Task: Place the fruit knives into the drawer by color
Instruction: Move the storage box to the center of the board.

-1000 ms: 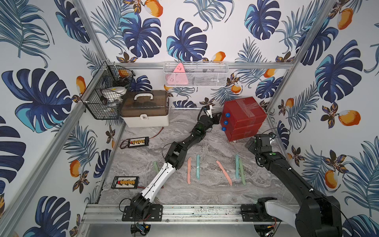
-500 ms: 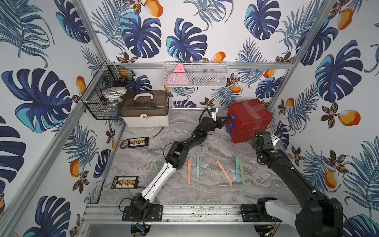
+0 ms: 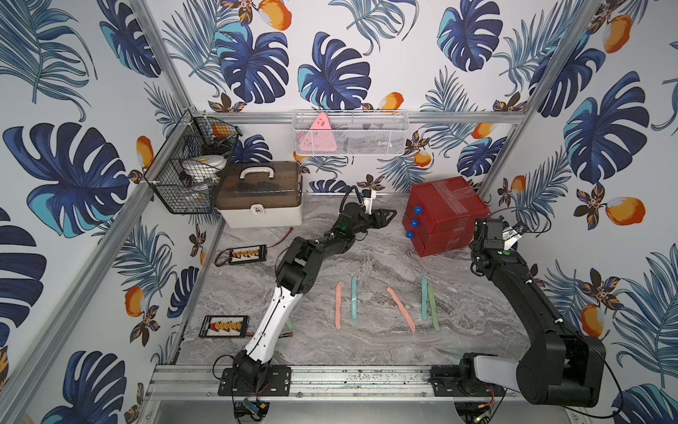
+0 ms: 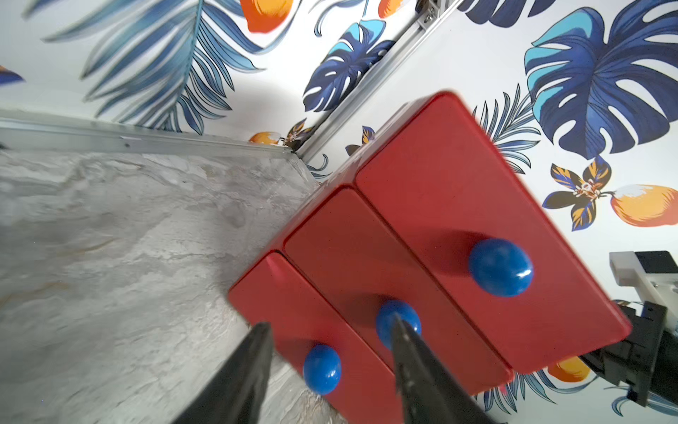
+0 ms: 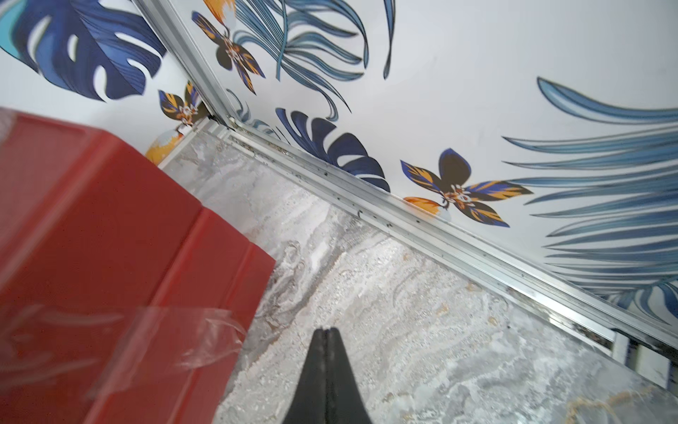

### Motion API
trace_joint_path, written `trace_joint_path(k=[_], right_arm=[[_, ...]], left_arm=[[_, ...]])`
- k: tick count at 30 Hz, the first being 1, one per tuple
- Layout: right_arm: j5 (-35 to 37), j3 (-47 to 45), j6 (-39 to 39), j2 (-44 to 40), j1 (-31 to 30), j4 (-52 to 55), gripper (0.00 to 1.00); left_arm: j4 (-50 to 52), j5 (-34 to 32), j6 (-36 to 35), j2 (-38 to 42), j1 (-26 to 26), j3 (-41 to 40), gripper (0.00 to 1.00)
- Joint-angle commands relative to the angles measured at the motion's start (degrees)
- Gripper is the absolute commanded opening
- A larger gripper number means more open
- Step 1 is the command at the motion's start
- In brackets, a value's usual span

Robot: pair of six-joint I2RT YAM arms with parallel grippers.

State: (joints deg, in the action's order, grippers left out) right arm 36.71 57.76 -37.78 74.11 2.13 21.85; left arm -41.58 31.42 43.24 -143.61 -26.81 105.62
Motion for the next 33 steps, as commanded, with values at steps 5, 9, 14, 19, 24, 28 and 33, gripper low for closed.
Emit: trace_joint_path(k=[5, 9, 14, 19, 24, 28, 33], right_arm=[[-15.06, 10.23, 4.86, 3.63, 0.51, -6.9, 0.01], [-29.73, 16.86, 6.99, 7.61, 0.42, -6.6, 0.39], [-45.46, 26.34, 11.2, 12.75, -1.32, -3.22, 0.67], [-49.41, 35.39, 17.08, 18.35, -4.84, 6.03, 0.7], [-41.86, 43.82, 26.14, 23.51, -12.04, 17.05, 0.7], [-34.58, 46.99, 31.14, 26.25, -16.8, 21.1, 0.7], [-26.85, 47.45, 35.62, 27.39, -20.39, 22.29, 0.69]], left_arm=[[4.9, -2.25, -2.87, 10.34, 0.55, -9.84, 0.99], [6.38, -0.97, -1.17, 12.67, 0.57, -12.12, 0.99], [7.99, -0.17, -1.38, 15.96, 0.46, -15.99, 0.99], [10.14, 1.0, -2.25, 18.53, 0.48, -19.28, 0.99], [12.26, 2.45, -2.99, 20.1, 0.44, -20.93, 0.99], [13.02, 3.4, -3.44, 21.26, 0.52, -21.94, 0.99], [12.89, 4.78, -3.26, 21.64, 0.7, -23.16, 0.99]])
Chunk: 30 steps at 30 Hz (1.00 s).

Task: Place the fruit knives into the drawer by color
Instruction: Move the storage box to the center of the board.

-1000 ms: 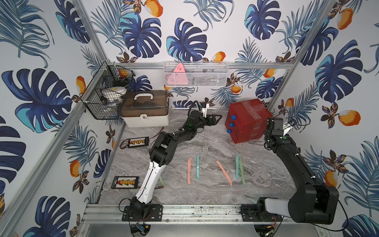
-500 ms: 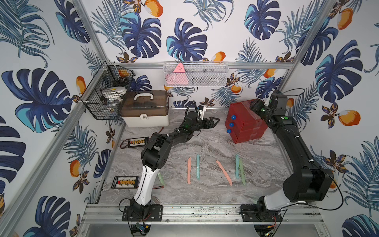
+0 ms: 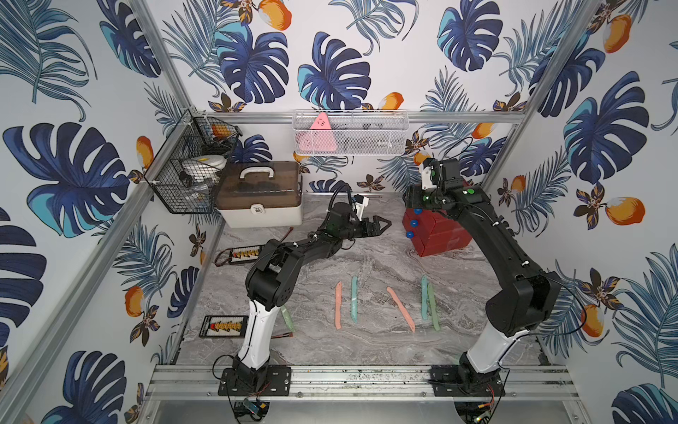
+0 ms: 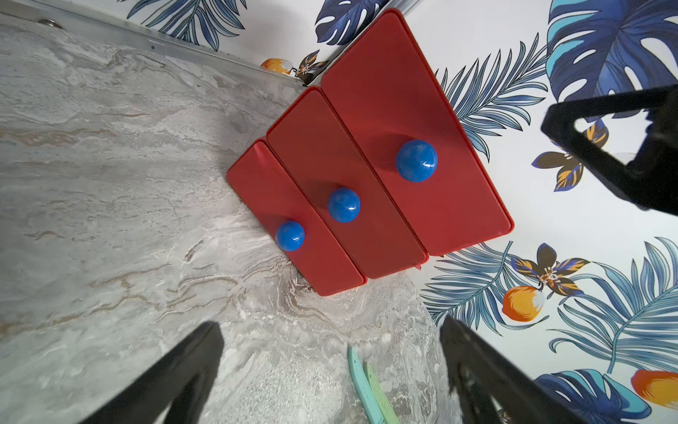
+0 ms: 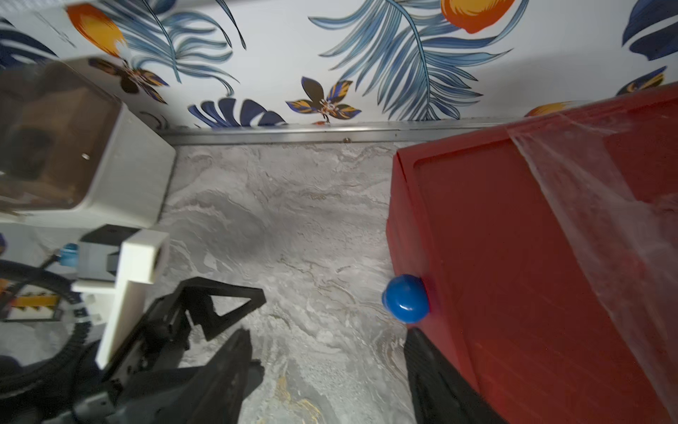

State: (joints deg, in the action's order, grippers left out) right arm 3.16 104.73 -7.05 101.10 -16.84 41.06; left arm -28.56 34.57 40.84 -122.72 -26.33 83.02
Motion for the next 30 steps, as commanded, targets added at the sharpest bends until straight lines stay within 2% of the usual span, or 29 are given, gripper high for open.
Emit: trace_joint_path(k=[1, 11, 20, 25, 30], right_arm=[[7.49, 0.18, 5.64, 0.41, -1.81, 2.87, 0.69], [12.27, -1.33, 7.99, 2.13, -2.14, 2.01, 0.69], [12.77, -0.22, 9.26, 5.76, -1.33, 2.01, 0.65], [12.92, -1.3, 8.98, 5.79, -0.78, 1.66, 0.49], [13.39, -1.92, 8.37, 5.73, -0.26, 1.4, 0.2]], left_arm=[[-0.28, 1.81, -0.76, 0.87, 0.27, -0.9, 0.99], [-4.34, 3.53, 2.21, 1.61, 1.78, -5.6, 0.99], [-5.98, 5.48, 3.81, 2.52, 4.03, -8.29, 0.99], [-6.78, 6.08, 4.96, 2.83, 5.25, -9.26, 0.99], [-6.12, 6.82, 4.79, 3.29, 6.02, -9.33, 0.99]])
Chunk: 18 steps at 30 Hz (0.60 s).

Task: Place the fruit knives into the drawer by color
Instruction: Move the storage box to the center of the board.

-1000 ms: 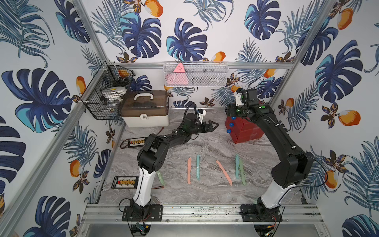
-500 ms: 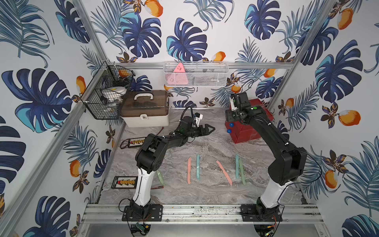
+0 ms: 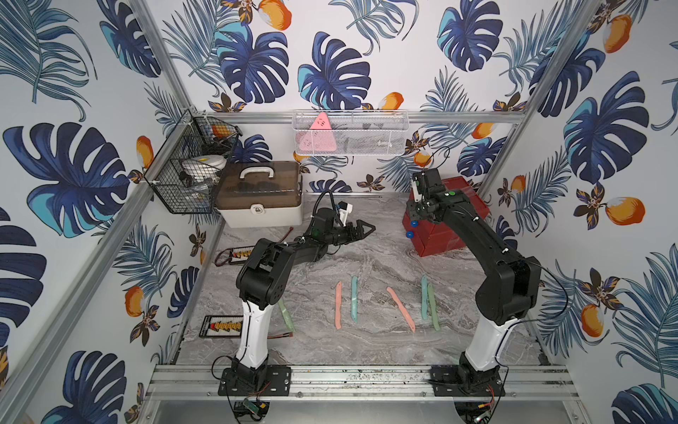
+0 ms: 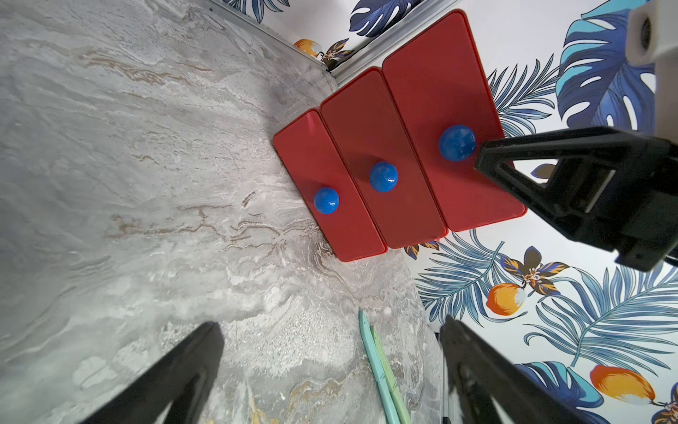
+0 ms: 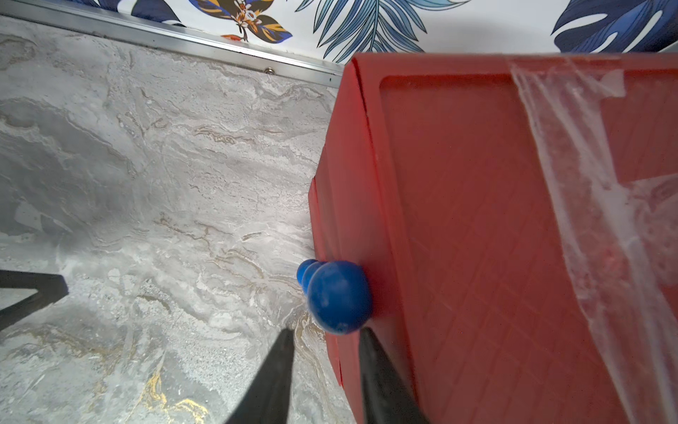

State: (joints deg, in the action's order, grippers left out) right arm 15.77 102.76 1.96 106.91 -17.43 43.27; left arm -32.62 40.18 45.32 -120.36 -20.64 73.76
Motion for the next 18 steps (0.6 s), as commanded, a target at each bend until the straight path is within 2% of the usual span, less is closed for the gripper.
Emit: trace_joint_path(k=[1, 5, 7, 12, 15, 18], right_arm=[[0.84, 0.12, -0.69, 0.04, 0.51, -0.81, 0.17], [-0.01, 0.73, -1.16, 0.45, 2.06, -0.55, 0.03], [-1.15, 1.27, -1.18, 0.49, 2.8, -0.38, 0.02], [-6.34, 1.66, -1.08, -3.11, 3.46, -2.78, 0.36], [-7.9, 2.98, -0.99, -4.32, 3.48, -3.1, 0.49], [-6.84, 5.23, -0.76, -3.6, 3.78, -2.04, 0.55]], left_arm=[[-1.93, 1.38, 0.32, 0.99, 0.49, -0.1, 0.99], [-2.35, 1.67, 0.93, 1.39, 1.17, -0.61, 0.99], [-2.46, 1.84, 1.16, 1.56, 1.39, -0.79, 0.99], [-2.21, 2.25, 1.04, 1.88, 1.48, -1.41, 0.99], [-2.68, 2.26, 1.36, 1.79, 1.48, -2.24, 0.99], [-3.56, 2.12, 1.9, 1.64, 1.48, -3.18, 0.99]])
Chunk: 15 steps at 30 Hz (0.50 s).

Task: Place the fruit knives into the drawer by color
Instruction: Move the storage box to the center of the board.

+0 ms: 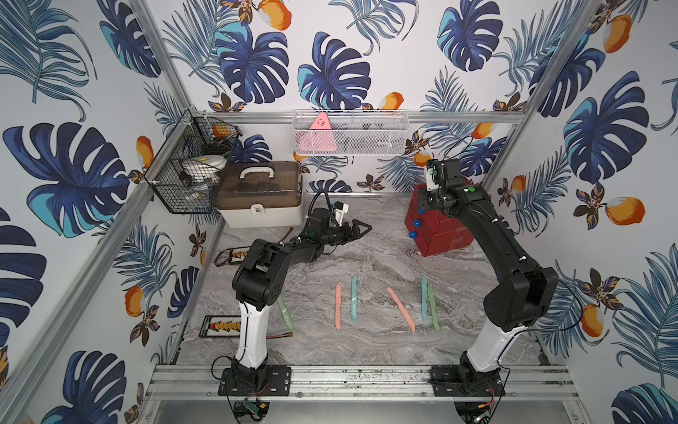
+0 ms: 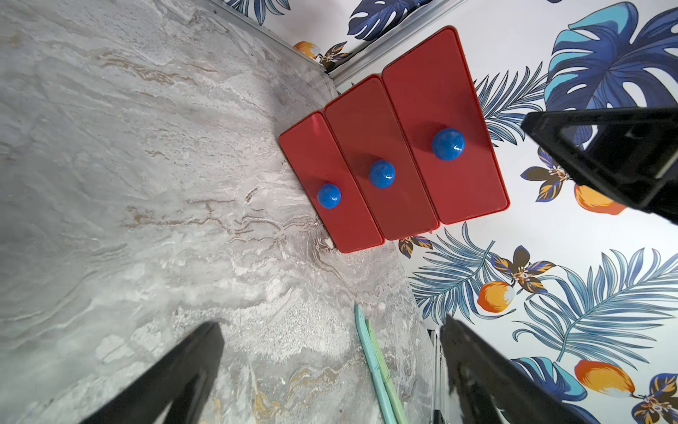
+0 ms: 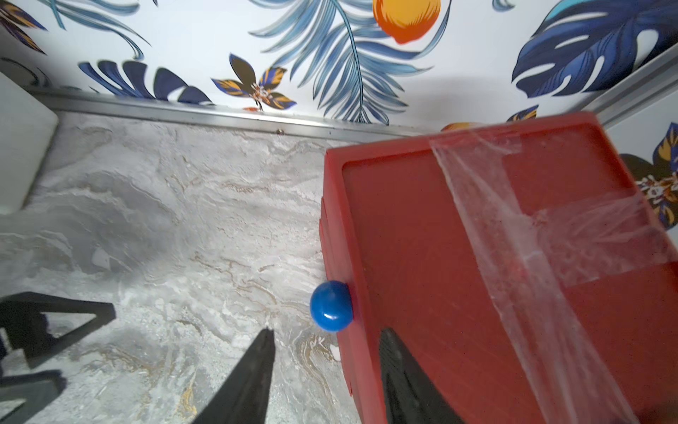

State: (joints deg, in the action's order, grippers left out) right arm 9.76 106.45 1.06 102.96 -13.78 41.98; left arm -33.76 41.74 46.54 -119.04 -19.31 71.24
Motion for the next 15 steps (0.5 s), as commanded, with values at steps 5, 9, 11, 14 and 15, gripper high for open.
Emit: trace_joint_path(k=[5, 9, 11, 14, 15], right_arm=[[-1.45, 4.17, 0.19, 3.74, 1.77, 1.62, 0.58], [-1.42, 3.2, 0.19, 4.44, 2.85, 0.99, 0.58], [-2.41, 3.38, -0.17, 4.98, 3.55, 1.16, 0.58], [-3.88, 3.45, -0.36, 6.13, 4.01, 1.35, 0.57], [-4.32, 3.51, -0.44, 6.44, 4.0, 1.42, 0.56]], left_arm=[[-2.97, 0.57, 0.89, 0.08, 0.15, -1.89, 0.99], [-3.28, 0.92, 1.06, 0.04, 0.15, -2.29, 0.99], [-2.66, 0.98, 0.55, 0.13, 0.15, -2.25, 0.99], [-2.15, 1.06, 0.05, 0.22, 0.15, -2.41, 0.99], [-2.12, 1.14, 0.07, 0.13, 0.15, -2.37, 0.99]])
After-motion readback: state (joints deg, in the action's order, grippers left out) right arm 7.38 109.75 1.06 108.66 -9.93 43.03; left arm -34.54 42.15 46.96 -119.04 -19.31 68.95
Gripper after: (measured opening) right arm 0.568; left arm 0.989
